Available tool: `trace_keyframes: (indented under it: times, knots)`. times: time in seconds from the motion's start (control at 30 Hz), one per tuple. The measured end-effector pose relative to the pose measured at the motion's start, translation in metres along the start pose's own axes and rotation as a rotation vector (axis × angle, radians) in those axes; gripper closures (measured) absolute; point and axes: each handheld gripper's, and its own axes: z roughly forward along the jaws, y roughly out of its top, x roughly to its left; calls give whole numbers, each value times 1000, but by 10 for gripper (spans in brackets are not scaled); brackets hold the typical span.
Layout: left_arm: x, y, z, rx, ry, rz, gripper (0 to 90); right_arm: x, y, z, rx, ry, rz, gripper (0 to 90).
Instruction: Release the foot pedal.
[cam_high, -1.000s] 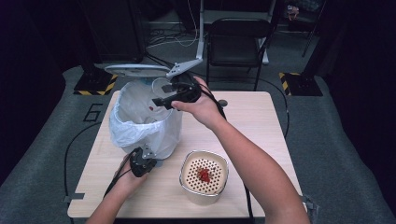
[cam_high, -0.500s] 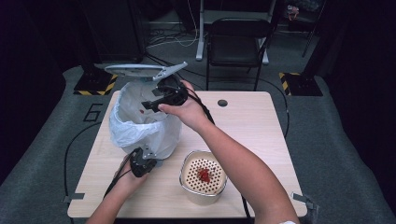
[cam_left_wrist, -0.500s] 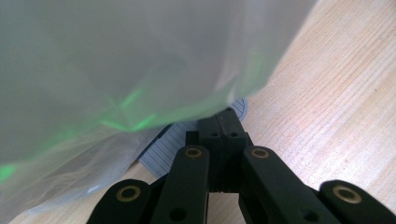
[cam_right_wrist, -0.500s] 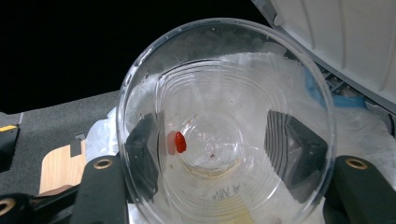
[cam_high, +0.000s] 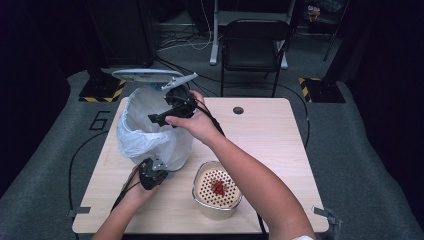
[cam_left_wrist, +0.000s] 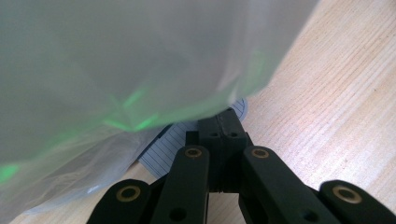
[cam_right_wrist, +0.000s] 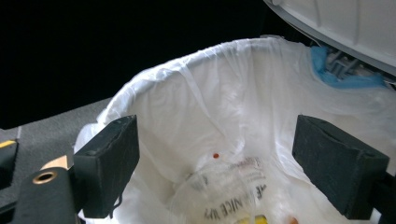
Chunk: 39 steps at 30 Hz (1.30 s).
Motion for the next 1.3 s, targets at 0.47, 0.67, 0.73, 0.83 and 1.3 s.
trace_keyframes:
  times: [0.47,0.67,0.73,0.83,1.3]
  knots:
    - [3,-1,-1,-6,-10,-13,900,-6,-21,-48,-37,17,5,205]
    - [4,-1,-1,-5,-17,-18,900,-17,-33,-72,-38,-16,22,208]
    - [4,-1,-1,-3,-18,-22,900,-21,-37,-79,-40,-27,20,209]
    - [8,-4,-5,-51,-90,-73,746,-28,-45,-94,-52,-51,38,212]
    - [-7,4,-22,-52,-153,-63,484,-44,-75,-143,-78,-136,47,221]
